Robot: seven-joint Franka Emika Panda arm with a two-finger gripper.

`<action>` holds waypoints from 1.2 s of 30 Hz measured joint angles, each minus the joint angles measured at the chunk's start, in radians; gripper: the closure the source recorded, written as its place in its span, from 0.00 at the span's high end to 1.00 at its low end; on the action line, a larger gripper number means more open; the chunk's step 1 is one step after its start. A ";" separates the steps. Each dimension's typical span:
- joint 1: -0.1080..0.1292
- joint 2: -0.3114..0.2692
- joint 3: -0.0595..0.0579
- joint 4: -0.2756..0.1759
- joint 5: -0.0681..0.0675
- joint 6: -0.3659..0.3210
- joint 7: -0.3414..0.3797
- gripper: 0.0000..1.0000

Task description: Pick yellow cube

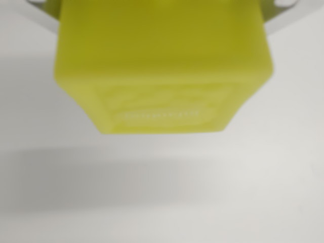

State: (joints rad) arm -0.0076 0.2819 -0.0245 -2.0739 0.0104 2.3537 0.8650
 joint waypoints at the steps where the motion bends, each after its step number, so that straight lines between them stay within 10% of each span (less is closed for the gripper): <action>1: 0.000 -0.004 0.000 0.001 0.000 -0.006 0.000 0.00; 36: 0.000 -0.103 0.000 0.058 -0.004 -0.162 0.003 0.00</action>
State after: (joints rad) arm -0.0078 0.1784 -0.0245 -2.0157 0.0063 2.1920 0.8679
